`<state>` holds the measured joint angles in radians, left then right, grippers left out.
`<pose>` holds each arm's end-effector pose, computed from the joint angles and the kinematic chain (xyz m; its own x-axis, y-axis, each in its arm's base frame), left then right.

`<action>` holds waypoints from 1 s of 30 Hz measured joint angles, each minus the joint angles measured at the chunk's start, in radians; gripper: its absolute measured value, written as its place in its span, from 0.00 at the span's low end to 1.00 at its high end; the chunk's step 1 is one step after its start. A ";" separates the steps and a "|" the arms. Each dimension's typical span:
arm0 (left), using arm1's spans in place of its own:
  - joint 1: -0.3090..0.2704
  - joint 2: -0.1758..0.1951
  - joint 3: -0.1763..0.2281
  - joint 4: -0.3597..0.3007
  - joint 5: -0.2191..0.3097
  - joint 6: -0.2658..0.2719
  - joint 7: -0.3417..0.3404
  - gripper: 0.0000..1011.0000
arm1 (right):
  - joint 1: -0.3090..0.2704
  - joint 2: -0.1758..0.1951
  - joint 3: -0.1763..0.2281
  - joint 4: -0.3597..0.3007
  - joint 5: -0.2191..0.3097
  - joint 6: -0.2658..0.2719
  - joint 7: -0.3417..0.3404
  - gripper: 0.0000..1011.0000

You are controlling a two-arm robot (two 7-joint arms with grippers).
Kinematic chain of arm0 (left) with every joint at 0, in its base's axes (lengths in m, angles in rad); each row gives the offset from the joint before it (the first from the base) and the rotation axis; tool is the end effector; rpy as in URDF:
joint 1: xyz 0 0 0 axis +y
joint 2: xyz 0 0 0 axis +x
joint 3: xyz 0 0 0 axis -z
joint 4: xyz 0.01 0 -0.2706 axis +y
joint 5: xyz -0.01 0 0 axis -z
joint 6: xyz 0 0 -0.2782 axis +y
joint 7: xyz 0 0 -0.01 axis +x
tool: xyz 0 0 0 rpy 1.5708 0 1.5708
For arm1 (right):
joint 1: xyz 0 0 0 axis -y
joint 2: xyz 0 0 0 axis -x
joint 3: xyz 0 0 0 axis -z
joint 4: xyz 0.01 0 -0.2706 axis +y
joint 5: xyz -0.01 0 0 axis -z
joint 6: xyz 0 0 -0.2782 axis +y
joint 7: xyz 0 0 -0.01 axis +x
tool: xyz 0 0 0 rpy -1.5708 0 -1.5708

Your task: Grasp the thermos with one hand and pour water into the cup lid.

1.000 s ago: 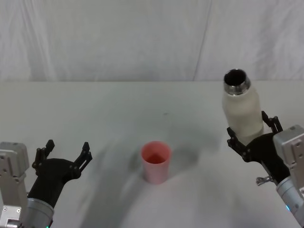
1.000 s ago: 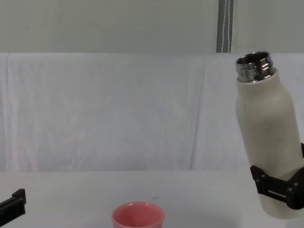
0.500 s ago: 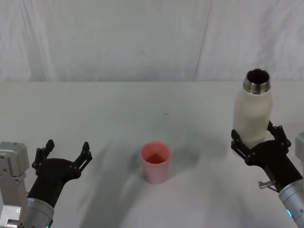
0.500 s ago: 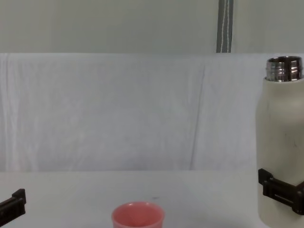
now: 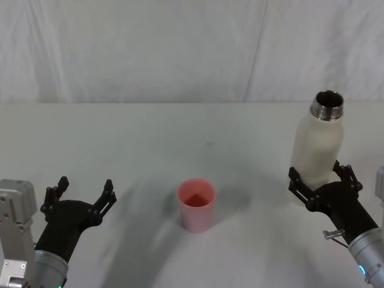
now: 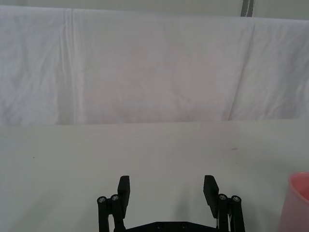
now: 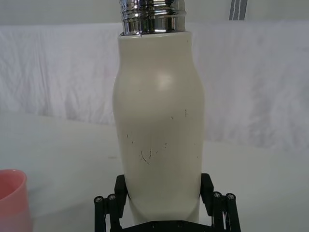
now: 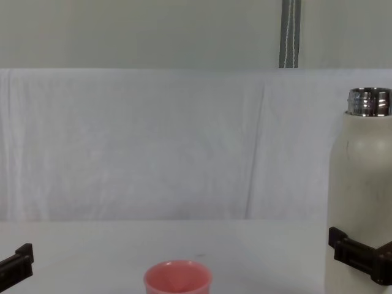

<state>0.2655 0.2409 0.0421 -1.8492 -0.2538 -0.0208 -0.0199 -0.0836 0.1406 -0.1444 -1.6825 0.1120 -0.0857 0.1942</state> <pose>0.2275 0.0361 -0.2670 0.1244 0.9917 -0.0327 -0.9921 0.1239 -0.0176 0.2723 0.0076 -0.2748 0.3438 -0.9385 0.0323 0.9343 0.3454 0.0889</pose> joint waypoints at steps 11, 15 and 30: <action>0.000 0.000 0.000 0.000 0.000 0.000 0.000 0.99 | 0.029 0.010 -0.010 0.024 0.042 0.039 0.007 0.94; 0.000 0.000 0.000 0.000 0.000 0.000 0.000 0.99 | 0.043 0.012 -0.015 0.040 0.050 0.044 0.008 0.94; 0.000 0.000 0.000 0.000 0.000 0.000 0.000 0.99 | 0.095 0.020 -0.032 0.104 0.065 0.057 0.012 0.94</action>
<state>0.2655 0.2410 0.0421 -1.8492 -0.2538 -0.0208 -0.0199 0.0118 0.1610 -0.1768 -1.5783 0.1769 -0.0286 0.2065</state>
